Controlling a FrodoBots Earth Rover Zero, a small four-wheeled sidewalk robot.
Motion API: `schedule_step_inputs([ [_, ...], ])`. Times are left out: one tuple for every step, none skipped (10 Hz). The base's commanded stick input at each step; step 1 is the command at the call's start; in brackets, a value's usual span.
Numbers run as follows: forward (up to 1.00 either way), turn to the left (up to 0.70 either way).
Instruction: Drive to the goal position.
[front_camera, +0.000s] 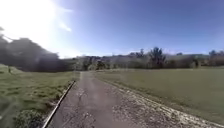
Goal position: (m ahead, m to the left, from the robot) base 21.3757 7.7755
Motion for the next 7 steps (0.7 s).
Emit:
schedule_step_inputs([
  [0.50,0.00],
  [0.50,0.00],
  [0.50,0.00],
  [0.50,0.00],
  [0.50,0.00],
  [0.50,0.00],
  [0.50,0.00],
])
